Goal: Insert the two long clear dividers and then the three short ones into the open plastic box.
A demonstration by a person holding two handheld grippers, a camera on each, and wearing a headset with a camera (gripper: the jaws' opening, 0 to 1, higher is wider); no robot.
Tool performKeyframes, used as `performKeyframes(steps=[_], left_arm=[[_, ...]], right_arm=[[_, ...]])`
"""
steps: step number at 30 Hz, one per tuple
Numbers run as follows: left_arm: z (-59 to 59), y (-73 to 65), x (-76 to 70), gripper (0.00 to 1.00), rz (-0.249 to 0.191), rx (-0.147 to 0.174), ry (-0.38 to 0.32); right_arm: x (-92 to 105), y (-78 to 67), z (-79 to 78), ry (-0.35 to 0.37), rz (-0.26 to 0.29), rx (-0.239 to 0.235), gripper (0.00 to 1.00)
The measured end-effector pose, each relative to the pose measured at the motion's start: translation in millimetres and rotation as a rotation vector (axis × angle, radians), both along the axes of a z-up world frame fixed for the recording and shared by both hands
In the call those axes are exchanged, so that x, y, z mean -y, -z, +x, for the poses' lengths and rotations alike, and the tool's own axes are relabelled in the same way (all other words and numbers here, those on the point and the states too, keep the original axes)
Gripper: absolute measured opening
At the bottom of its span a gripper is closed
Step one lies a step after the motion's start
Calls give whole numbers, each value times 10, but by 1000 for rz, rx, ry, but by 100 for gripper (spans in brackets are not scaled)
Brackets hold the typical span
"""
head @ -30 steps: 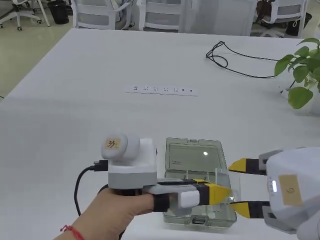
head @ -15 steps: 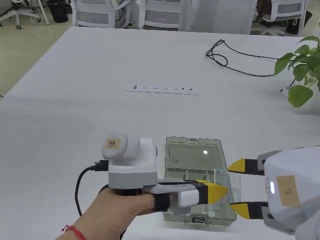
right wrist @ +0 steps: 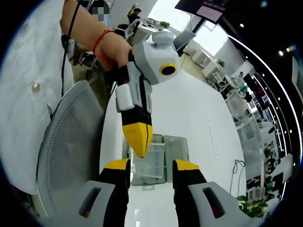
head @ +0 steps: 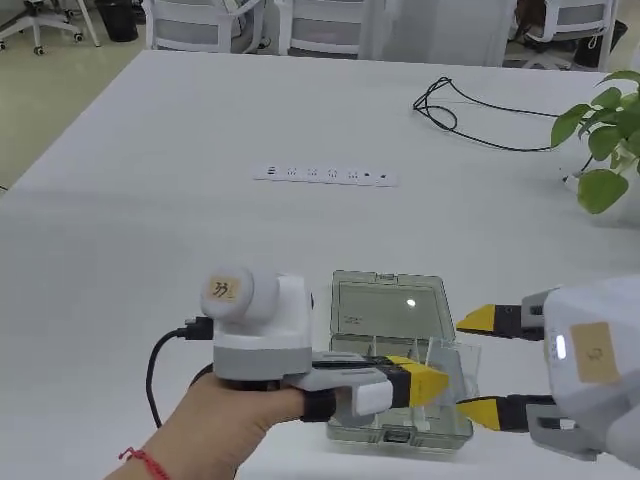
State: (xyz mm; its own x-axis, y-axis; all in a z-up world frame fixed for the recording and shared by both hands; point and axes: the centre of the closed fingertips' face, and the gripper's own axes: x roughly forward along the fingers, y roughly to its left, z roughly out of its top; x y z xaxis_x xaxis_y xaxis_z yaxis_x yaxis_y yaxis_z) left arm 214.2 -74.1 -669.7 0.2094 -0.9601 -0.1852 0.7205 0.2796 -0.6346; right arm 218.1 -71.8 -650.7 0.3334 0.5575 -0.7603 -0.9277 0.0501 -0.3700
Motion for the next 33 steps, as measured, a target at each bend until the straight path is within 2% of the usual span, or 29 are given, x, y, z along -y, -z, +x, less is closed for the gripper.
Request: performKeyframes(steps=[4,6,7,8,11,13,16,17,19,23,26,33], left_arm=[[-64,-13,-4,0,18,88,46],[-77,2,-15,0,40,132,64],[-74,-9,-16,0,41,168,70],[-103,-9,-20,0,44,164,81],[-160,-57,-10,0,31,229,125],[-210,-62,-7,0,40,273,158],[-285,-61,1,0,45,318,204],[-315,-62,2,0,46,331,216],[-344,-63,5,0,46,344,230],[-391,-150,12,0,9,386,243],[-388,-182,12,0,-1,401,237],[-369,-211,-14,0,-21,412,214]], right_arm=[[22,-42,-23,-1,52,-96,31],[11,-74,-63,-5,94,-168,28],[7,-94,-81,-11,113,-204,27],[10,-105,-89,-14,122,-228,25],[11,-124,-142,-36,136,-305,22],[11,-133,-166,-59,131,-335,19],[-20,-148,-245,-83,141,-406,17],[-30,-143,-294,-100,139,-440,16],[-35,-118,-349,-124,125,-476,15],[-60,-85,-389,-144,118,-514,13],[-80,-79,-434,-155,119,-558,9],[-99,-62,-465,-166,117,-600,5]])
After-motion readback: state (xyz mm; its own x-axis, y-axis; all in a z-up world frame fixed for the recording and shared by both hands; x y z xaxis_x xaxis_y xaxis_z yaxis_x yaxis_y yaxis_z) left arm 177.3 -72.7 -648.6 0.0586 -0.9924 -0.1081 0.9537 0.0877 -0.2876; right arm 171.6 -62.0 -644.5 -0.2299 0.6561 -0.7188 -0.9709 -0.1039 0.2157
